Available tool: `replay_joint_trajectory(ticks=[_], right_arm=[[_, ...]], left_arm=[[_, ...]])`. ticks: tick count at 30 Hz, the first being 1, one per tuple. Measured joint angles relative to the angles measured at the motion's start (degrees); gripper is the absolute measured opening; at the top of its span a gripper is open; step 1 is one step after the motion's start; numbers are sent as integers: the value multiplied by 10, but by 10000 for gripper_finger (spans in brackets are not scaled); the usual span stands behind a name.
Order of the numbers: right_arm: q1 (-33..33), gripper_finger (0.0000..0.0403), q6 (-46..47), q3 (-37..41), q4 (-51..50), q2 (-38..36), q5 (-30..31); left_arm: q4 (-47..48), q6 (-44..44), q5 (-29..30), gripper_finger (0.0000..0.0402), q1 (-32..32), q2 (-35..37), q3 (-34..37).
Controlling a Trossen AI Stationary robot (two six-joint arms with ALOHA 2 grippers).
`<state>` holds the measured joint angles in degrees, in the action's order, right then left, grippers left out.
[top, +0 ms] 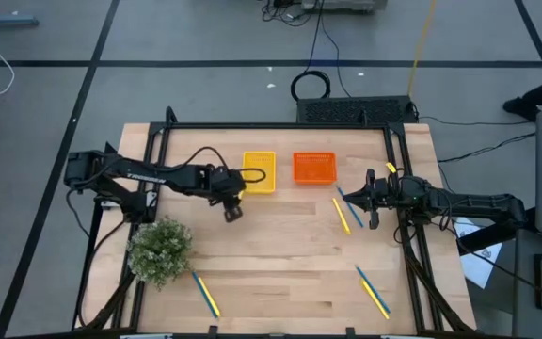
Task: Sort pens & pencils
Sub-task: Put the top left yellow pen into the yellow basket
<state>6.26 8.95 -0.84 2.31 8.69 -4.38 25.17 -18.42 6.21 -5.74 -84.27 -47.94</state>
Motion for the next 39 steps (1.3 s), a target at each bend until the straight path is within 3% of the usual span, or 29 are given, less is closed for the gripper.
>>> replay_joint_trajectory(ticks=[3,11,23,28,35,39], right_arm=[[0,0,0,0,0,0,0],[0,0,0,0,0,0,0],[0,0,0,0,0,1,0],[0,0,0,0,0,1,0],[0,0,0,0,0,1,0],[0,0,0,0,0,1,0]], left_arm=[[4,-46,26,132,0,-17,1],[-36,-63,34,136,0,-82,1],[-22,-137,45,200,9,-120,0],[2,-149,42,156,10,-120,-2],[43,-122,30,22,10,-119,-2],[67,-120,24,28,9,-119,-2]])
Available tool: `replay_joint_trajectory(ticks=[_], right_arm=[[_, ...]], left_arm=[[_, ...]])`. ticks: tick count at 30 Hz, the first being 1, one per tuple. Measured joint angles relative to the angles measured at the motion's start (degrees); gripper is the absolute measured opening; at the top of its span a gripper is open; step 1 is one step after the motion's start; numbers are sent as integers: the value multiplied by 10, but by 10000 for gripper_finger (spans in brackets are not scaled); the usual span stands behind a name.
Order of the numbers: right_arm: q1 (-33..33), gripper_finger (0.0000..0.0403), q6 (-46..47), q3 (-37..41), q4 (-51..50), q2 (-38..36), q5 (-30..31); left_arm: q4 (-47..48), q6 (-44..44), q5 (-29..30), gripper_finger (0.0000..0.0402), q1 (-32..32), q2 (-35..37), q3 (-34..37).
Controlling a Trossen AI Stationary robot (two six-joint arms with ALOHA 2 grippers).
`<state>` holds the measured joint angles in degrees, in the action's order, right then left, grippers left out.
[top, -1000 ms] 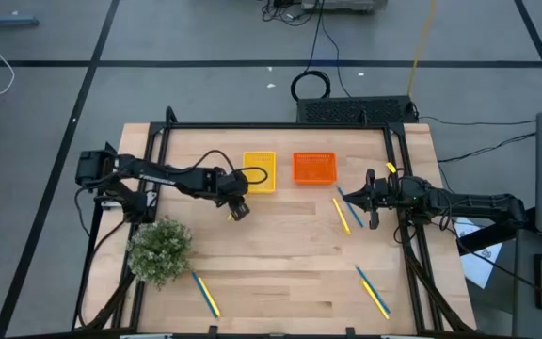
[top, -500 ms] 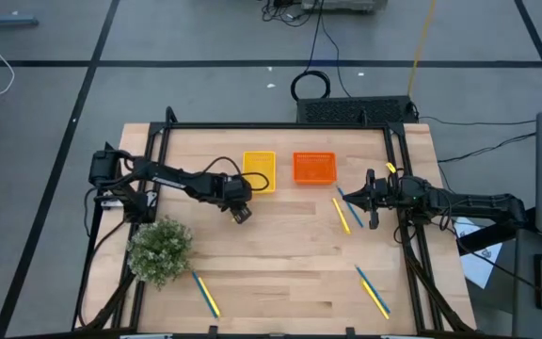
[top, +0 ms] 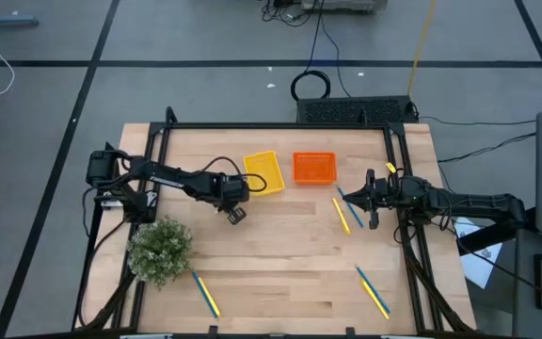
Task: Sort pens & pencils
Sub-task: Put the top left yellow pen into the yellow basket
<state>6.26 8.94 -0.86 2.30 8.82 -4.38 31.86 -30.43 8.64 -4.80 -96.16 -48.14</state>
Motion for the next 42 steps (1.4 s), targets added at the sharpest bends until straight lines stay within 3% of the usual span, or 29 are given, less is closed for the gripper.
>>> replay_joint_trajectory(ticks=[11,26,34,42], right_arm=[[0,0,0,0,0,0,0],[0,0,0,0,0,0,0],[0,0,0,0,0,0,0],[0,0,0,0,0,0,0]], left_arm=[[41,13,-24,19,0,73,4],[17,36,32,3,0,207,3],[12,75,47,1,-2,228,2],[134,44,84,56,-47,223,3]])
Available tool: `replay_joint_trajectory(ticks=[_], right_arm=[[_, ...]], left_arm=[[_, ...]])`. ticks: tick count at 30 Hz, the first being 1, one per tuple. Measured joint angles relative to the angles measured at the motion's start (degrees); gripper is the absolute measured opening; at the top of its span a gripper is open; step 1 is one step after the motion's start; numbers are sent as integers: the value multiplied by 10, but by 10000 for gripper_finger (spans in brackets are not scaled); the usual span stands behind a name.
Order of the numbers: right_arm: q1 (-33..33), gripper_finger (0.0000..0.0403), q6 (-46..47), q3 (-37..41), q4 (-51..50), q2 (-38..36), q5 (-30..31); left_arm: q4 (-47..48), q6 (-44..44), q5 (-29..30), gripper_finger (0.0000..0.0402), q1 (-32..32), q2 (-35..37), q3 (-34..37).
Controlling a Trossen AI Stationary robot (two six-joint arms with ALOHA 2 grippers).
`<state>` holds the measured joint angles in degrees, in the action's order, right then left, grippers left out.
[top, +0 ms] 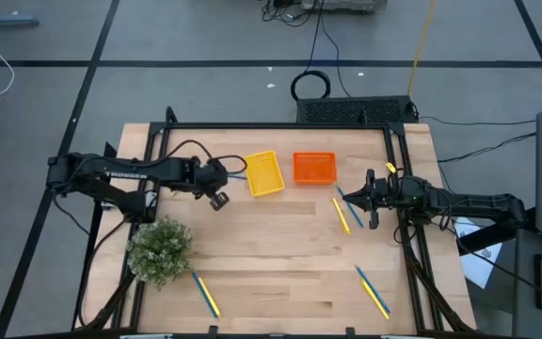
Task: Sort pens & pencils
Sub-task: Put the top left yellow pen into the yellow basket
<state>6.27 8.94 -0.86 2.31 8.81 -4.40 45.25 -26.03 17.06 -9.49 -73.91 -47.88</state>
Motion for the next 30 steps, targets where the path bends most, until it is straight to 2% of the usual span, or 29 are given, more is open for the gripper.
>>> replay_joint_trajectory(ticks=[3,7,10,16,24,27,30], right_arm=[[0,0,0,0,0,0,0],[0,0,0,0,0,0,0],[0,0,0,0,0,0,0],[0,0,0,0,0,0,0],[0,0,0,0,0,0,0],[0,0,0,0,0,0,0],[0,0,0,0,0,0,0]], left_arm=[[24,-10,-9,96,-47,0,12],[26,2,-65,146,-129,0,47],[13,18,-95,168,-187,0,75],[5,65,-119,176,-247,0,105],[-80,112,-126,177,-259,0,134],[-84,119,-125,177,-264,0,141],[-79,126,-99,177,-272,0,147]])
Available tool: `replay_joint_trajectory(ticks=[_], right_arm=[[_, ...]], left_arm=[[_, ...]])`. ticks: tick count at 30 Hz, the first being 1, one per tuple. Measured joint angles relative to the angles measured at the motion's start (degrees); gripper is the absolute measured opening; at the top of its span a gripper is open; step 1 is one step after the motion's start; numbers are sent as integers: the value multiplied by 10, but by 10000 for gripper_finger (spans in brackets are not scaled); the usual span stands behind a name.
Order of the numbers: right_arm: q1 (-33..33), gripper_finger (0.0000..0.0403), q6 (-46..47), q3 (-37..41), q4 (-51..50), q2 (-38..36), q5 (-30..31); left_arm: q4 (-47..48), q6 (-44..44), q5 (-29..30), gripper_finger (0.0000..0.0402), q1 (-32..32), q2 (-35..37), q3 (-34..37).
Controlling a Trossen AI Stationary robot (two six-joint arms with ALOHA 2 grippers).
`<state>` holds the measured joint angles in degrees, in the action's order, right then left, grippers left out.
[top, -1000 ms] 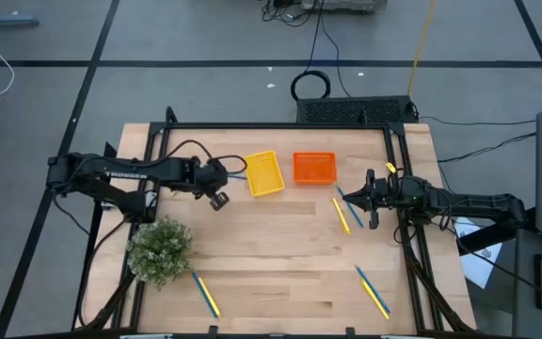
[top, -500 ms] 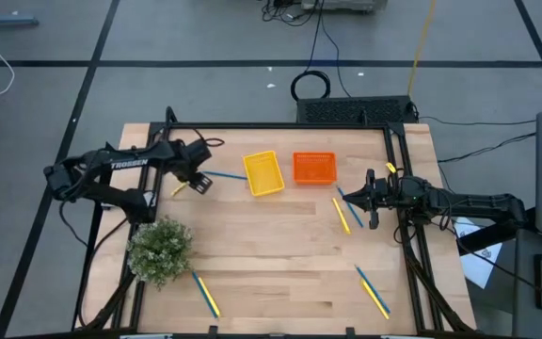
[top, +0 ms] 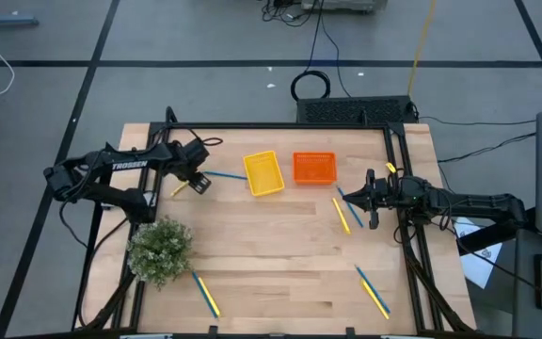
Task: Sort pens & pencils
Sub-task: Put the top left yellow pen into the yellow basket
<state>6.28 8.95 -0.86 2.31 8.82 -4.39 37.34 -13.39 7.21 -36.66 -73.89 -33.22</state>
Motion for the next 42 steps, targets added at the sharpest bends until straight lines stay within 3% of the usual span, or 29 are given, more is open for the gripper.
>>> replay_joint_trajectory(ticks=[4,9,21,35,38,42], right_arm=[[0,0,0,0,0,0,0],[0,0,0,0,0,0,0],[0,0,0,0,0,0,0],[0,0,0,0,0,0,0],[0,0,0,0,0,0,0],[0,0,0,0,0,0,0]], left_arm=[[-2,9,17,177,-11,0,3],[-19,12,-27,177,-17,0,3],[-18,25,-49,177,-16,-48,0],[-18,27,-41,175,-16,-68,0],[-19,22,-43,155,-16,-68,0],[-18,21,-50,96,-15,-69,0]])
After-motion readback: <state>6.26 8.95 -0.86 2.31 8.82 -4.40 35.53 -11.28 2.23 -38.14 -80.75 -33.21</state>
